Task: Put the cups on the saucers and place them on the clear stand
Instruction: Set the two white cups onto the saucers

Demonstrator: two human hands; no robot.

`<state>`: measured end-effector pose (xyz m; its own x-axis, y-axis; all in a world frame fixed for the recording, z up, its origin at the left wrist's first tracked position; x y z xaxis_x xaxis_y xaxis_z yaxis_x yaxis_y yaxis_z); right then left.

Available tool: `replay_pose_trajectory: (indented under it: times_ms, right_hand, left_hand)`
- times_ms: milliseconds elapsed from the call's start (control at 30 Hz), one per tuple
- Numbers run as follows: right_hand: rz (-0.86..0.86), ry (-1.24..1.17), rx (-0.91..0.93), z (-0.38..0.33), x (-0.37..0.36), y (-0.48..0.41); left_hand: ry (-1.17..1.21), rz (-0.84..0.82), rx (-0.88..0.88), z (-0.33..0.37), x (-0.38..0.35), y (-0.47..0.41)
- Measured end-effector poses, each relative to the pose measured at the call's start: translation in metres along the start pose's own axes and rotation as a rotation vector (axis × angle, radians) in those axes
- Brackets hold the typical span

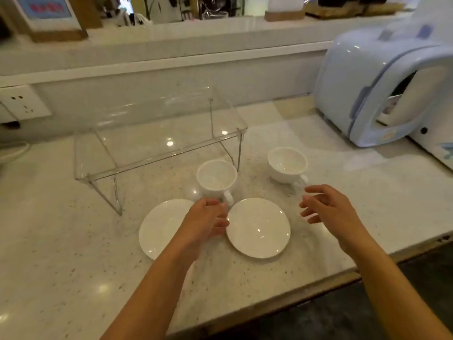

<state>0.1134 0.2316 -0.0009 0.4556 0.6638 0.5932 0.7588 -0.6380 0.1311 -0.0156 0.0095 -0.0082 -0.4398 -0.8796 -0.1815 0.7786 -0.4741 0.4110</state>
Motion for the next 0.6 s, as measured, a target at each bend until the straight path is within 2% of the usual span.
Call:
replay_pose_trajectory:
  times_ms: [67, 200, 400, 600]
  right_hand:
    - [0.042, -0.033, -0.076, 0.001, 0.0, -0.012]
    - [0.023, -0.068, -0.172, 0.006, -0.006, -0.033]
    - [-0.004, -0.146, -0.155, 0.01, -0.014, -0.044]
    - [0.018, -0.222, -0.216, 0.009, -0.016, -0.05]
  left_hand:
    - [0.116, -0.008, 0.057, 0.0, -0.003, -0.004]
    - [0.142, -0.033, 0.107, -0.003, -0.008, -0.012]
    - [0.169, -0.023, 0.125, 0.003, -0.014, -0.018]
    - [0.316, -0.023, 0.176, 0.004, -0.016, -0.023]
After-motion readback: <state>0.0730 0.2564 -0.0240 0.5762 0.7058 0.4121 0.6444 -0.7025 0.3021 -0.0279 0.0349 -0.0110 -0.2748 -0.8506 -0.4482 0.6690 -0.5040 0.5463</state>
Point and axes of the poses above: each hand's wrist, its own y-axis away from the middle knuckle, its own x-axis out of the back of the hand, z = x × y, the point moved 2 cm from there along -y, towards the middle knuckle, and after that the axes turned 13 degrees about y, right-handed, at the moved point
